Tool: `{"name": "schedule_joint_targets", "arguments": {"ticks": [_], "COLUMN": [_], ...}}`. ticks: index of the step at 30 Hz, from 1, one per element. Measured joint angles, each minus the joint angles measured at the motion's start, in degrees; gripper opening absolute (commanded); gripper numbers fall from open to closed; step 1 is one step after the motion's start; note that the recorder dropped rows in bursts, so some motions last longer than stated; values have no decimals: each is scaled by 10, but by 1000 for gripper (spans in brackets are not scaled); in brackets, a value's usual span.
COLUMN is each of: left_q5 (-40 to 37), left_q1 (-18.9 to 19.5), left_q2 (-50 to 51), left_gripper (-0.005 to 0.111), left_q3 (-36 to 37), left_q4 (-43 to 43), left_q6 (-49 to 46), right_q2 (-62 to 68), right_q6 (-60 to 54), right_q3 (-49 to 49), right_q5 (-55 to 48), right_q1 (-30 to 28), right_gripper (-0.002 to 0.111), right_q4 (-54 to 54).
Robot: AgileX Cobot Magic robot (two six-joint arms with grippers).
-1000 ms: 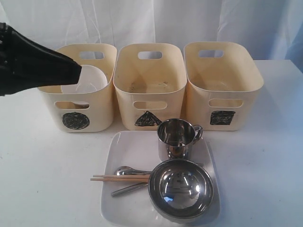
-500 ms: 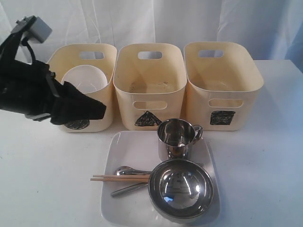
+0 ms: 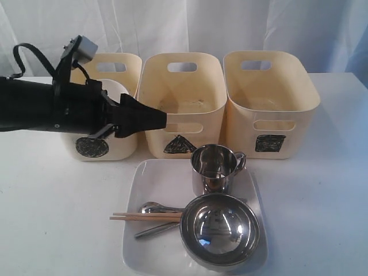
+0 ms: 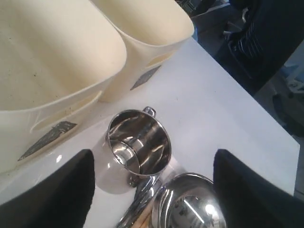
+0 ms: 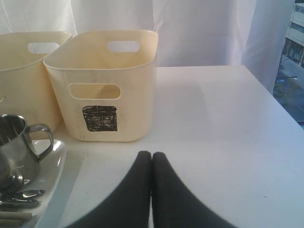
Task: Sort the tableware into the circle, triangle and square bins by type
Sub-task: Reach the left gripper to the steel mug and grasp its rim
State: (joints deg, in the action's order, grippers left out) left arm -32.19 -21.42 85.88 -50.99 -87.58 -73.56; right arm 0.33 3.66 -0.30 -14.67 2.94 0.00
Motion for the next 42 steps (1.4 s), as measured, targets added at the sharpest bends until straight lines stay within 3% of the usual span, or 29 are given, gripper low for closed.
{"name": "schedule_joint_targets", "arguments": {"ticks": [6,10,19,24,34,37,42], "left_q5": [-26,-23,57,108,123,149,149], "left_q1": [-1,-21,-87,-98,-120,-140,-145], "left_q2": [64,102,164,183,241,260,263], "left_gripper": [73,73,70,67,65,53,10], "left_q3": [0,-8,-74,-88,-117,-133,-142], "left_q4": [-94,-108,-111,-111,-111,-111,-111], "left_q6": [-97,-137,-150,-149,-147,-146,-144], "right_q2": [0,0,0,0,0,0,0], "right_q6": [0,0,0,0,0,0,0], "right_q3": [0,0,0,0,0,0,0], "right_q5": [0,1,1,1,1,1,1], "right_q1": [0,0,0,0,0,0,0], "right_gripper": [0,0,0,0,0,0,0], "right_q4": [0,0,0,0,0,0,0]}}
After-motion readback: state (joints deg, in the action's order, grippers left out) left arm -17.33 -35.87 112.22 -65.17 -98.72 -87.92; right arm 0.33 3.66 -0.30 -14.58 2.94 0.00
